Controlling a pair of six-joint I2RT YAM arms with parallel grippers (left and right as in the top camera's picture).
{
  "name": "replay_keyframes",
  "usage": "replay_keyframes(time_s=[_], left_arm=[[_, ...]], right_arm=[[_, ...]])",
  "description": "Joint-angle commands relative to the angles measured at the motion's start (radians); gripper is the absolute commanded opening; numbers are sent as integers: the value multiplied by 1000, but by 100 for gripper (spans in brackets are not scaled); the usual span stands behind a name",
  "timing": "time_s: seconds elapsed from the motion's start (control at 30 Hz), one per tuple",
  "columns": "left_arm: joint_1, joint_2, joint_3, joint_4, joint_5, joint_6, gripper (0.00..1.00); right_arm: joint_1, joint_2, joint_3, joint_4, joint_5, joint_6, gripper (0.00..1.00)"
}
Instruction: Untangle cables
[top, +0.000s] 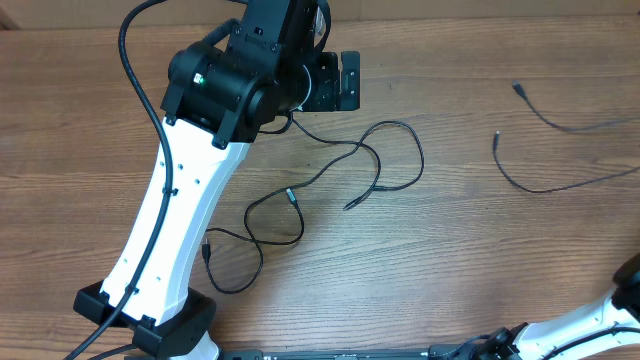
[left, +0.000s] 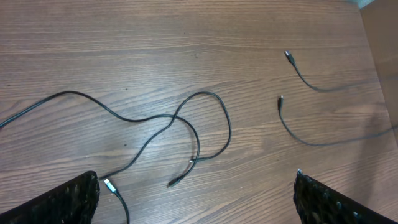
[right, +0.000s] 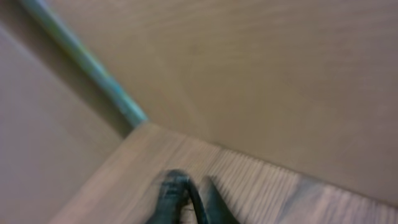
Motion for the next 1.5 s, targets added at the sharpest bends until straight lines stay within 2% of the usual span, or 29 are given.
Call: replay_keyframes(time_s=[0.0, 0.03, 0.07, 0.33, 0.47, 0.57, 0.67, 0.87, 1.23, 1.37, 1.47], left_arm=[[0, 9, 14, -1, -9, 5, 100], [0, 9, 14, -1, -10, 5, 100], [0, 9, 14, -1, -10, 4, 100], [0, 9, 14, -1, -10, 5, 100], [0, 9, 14, -1, -10, 4, 100], [0, 9, 14, -1, -9, 4, 100], [0, 9, 14, -1, -10, 5, 99], [0, 9, 14, -1, -10, 5, 100], [0, 9, 14, -1, -9, 5, 99], [1, 9, 14, -1, -10, 5, 100], [0, 9, 14, -1, -9, 4, 100]], right_arm=[[-8, 34, 7, 16, 11, -24, 64], [-10, 36, 7, 11, 13, -24, 86], [-10, 37, 7, 5, 19, -24, 100], [-12, 36, 7, 8, 24, -69, 100], [-14, 19, 7, -63, -57, -105, 100], [-14, -9, 7, -126, -159, -222, 100], [-14, -55, 7, -212, -364, -478, 100], [-19, -186, 7, -557, -360, -672, 100], [33, -276, 7, -838, -385, -697, 100], [112, -291, 7, -933, -417, -705, 100], [195, -291, 7, -1011, -412, -762, 100]])
